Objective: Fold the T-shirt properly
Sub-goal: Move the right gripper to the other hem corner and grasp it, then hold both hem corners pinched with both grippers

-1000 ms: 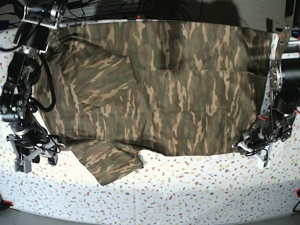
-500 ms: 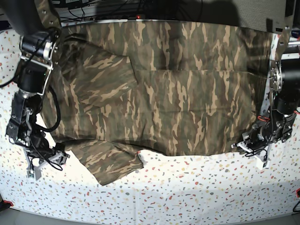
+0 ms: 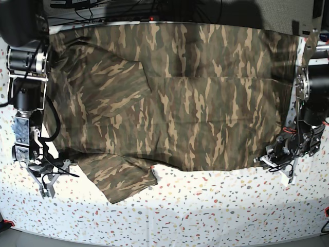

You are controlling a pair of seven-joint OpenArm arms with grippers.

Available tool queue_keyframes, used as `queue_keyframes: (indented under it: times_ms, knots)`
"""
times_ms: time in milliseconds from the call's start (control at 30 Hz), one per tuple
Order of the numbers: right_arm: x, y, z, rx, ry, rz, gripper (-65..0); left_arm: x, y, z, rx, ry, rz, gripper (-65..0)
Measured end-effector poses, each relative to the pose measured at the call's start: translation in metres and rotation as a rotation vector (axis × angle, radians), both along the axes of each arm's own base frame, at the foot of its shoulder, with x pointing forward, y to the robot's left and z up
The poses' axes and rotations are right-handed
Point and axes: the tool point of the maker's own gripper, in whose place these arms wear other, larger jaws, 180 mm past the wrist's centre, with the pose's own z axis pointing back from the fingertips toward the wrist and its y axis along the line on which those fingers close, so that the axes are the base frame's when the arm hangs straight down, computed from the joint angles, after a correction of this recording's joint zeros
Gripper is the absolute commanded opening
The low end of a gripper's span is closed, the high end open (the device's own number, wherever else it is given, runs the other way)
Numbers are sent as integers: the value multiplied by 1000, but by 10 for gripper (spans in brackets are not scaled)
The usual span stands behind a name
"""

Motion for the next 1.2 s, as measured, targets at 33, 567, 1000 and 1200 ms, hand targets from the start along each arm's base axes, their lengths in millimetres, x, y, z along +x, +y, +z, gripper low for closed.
queue_keyframes:
  times_ms: [33,567,1000,1200]
  knots:
    - [-2,-1,-5,5,13,-4,-326,0,0,0,0,0,0,-650]
    - [-22,22,-55,206,65,57,-327,0,0,0,-5,0,3,-650]
    - [-22,23,-37,385,28,51,-327,0,0,0,-5,1,3,-650]
    - [-23,24,-34,411,20,62,-327,0,0,0,-5,1,3,-650]
